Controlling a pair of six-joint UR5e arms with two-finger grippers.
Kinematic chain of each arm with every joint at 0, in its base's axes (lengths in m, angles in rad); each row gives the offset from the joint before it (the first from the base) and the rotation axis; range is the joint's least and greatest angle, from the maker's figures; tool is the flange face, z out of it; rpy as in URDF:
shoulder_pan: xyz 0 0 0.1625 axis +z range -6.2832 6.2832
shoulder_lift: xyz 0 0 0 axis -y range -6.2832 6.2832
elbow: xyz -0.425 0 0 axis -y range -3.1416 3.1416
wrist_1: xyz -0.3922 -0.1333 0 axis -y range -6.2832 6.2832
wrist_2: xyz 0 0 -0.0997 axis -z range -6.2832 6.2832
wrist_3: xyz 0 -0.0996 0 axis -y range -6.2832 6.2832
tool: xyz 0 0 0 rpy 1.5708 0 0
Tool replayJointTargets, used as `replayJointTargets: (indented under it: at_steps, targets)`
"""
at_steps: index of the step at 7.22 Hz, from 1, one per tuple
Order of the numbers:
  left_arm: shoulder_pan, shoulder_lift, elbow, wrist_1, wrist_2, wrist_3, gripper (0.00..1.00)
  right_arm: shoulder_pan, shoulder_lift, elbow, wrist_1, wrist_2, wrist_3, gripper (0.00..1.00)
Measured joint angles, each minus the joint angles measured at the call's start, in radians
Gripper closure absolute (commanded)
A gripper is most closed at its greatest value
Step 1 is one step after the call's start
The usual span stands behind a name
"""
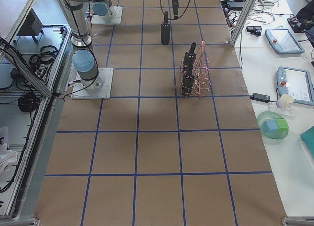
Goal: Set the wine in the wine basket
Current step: 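Lower the right gripper over the standing bottle and grasp its neck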
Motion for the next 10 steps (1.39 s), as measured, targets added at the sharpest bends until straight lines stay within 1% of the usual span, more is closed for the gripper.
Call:
replayJointTargets:
  at_steps: [1,2,4,9,10]
  targets:
    - [0.002,0.008,-0.022,-0.006,0.003,0.003,0.00,0.042,0.020,-0.006,-0.008,0.000,0.045,0.00]
    - [0.004,0.016,-0.043,-0.008,0.004,0.004,0.00,0.081,0.043,-0.008,-0.019,0.001,0.083,0.04]
    - [0.008,0.022,-0.059,-0.009,0.006,0.006,0.00,0.135,0.093,-0.009,-0.050,0.000,0.128,0.05]
    - [0.010,0.022,-0.062,-0.006,0.021,0.007,0.00,0.150,0.122,0.005,-0.054,0.013,0.132,0.19]
    - [0.011,0.022,-0.061,-0.003,0.020,0.008,0.00,0.150,0.123,0.006,-0.050,0.013,0.132,0.41]
